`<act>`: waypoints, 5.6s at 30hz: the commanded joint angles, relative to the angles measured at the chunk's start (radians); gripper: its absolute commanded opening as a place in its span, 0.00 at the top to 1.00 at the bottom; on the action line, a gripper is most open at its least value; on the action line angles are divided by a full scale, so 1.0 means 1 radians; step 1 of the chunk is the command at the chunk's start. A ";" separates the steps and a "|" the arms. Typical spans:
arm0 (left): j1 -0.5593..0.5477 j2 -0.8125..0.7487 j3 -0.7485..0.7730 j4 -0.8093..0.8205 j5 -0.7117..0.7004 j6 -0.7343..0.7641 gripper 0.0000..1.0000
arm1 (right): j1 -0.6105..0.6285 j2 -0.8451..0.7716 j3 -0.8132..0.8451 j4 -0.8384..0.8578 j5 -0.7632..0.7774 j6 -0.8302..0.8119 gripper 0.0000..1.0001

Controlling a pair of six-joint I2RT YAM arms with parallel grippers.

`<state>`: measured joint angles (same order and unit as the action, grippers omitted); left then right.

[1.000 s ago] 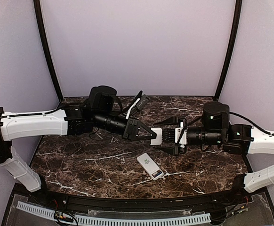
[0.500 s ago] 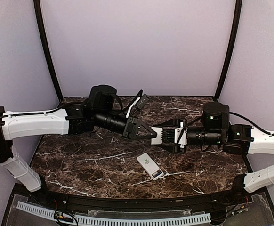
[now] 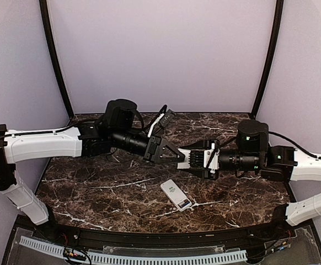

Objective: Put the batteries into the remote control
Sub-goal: Pass from the left arm to the right, then move the remote control without the battery cover to the center of the board, then place the battery cover on the remote control without the battery cover.

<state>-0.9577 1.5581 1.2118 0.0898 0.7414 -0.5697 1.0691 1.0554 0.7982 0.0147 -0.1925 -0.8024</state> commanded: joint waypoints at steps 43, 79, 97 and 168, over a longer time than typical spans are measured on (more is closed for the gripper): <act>-0.013 0.500 0.260 -0.546 -0.273 1.703 0.01 | -0.148 -0.223 -0.374 0.125 0.024 0.755 0.59; 0.017 0.461 0.082 -0.816 -0.716 1.462 0.52 | -0.195 -0.001 -0.289 0.153 -0.141 0.604 0.59; 0.060 0.248 -0.059 -0.817 -0.706 1.414 0.31 | -0.202 0.204 -0.234 0.246 -0.284 0.566 0.58; 0.060 -0.115 -0.805 0.372 -0.748 -0.112 0.07 | -0.174 0.886 -0.128 0.763 -0.384 0.577 0.50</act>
<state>-0.9005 1.4338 0.4160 0.4484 -0.0158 -0.6777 0.8883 1.9163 0.6621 0.7414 -0.5846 -0.2340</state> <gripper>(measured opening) 0.935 0.539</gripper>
